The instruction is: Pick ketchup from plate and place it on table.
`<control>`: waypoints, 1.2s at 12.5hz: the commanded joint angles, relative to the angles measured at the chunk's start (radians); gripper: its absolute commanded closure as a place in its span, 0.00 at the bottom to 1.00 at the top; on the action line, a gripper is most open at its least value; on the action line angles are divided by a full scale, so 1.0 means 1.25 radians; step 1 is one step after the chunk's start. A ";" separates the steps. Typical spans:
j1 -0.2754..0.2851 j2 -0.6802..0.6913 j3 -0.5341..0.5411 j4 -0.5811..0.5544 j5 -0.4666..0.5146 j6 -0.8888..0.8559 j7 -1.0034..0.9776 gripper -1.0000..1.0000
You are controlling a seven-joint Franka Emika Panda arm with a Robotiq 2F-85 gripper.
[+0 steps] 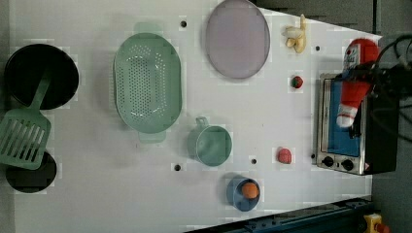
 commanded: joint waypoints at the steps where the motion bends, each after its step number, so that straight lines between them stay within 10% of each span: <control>1: -0.021 -0.001 -0.019 -0.150 0.029 0.117 0.056 0.40; 9: -0.027 0.080 -0.040 -0.382 0.080 0.456 0.057 0.40; 15: -0.026 0.093 -0.040 -0.407 0.080 0.516 0.057 0.00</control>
